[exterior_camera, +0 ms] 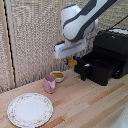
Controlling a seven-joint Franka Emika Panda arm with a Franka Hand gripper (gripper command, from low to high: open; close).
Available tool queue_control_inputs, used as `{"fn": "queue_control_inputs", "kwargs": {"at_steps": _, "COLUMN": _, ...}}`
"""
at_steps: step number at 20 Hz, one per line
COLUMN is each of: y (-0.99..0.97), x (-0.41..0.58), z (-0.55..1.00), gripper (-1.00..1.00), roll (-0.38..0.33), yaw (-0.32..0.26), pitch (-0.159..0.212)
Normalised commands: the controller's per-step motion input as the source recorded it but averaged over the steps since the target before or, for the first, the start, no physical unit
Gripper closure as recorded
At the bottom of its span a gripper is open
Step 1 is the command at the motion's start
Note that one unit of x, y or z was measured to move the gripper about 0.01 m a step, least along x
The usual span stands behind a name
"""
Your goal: Extend the gripper towards the air fryer handle. Grasp the air fryer handle and pull it to open the air fryer. Release the air fryer handle and move the gripper to the bread. Grasp the bread with the gripper and move it to the air fryer basket. Release the bread inside the air fryer and retract the gripper.
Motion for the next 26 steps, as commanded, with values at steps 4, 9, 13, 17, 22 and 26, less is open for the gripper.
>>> {"fn": "queue_control_inputs", "kwargs": {"at_steps": 4, "y": 0.0, "x": 0.252, "z": 0.49, "gripper": 1.0, "roll": -0.117, "yaw": -0.337, "pitch": 0.0}}
{"fn": "queue_control_inputs", "kwargs": {"at_steps": 9, "y": -0.04, "x": 0.227, "z": 0.36, "gripper": 1.0, "roll": -0.093, "yaw": -0.326, "pitch": -0.039}}
{"fn": "queue_control_inputs", "kwargs": {"at_steps": 13, "y": -0.38, "x": 0.369, "z": 0.25, "gripper": 1.0, "roll": -0.01, "yaw": -0.218, "pitch": -0.112}}
{"fn": "queue_control_inputs", "kwargs": {"at_steps": 17, "y": -0.54, "x": 0.376, "z": 0.2, "gripper": 1.0, "roll": 0.0, "yaw": -0.183, "pitch": -0.128}}
{"fn": "queue_control_inputs", "kwargs": {"at_steps": 22, "y": -0.59, "x": 0.173, "z": 0.22, "gripper": 1.0, "roll": 0.0, "yaw": -0.197, "pitch": -0.063}}
{"fn": "queue_control_inputs", "kwargs": {"at_steps": 26, "y": -0.62, "x": -0.009, "z": 0.15, "gripper": 1.0, "roll": 0.0, "yaw": -0.218, "pitch": 0.027}}
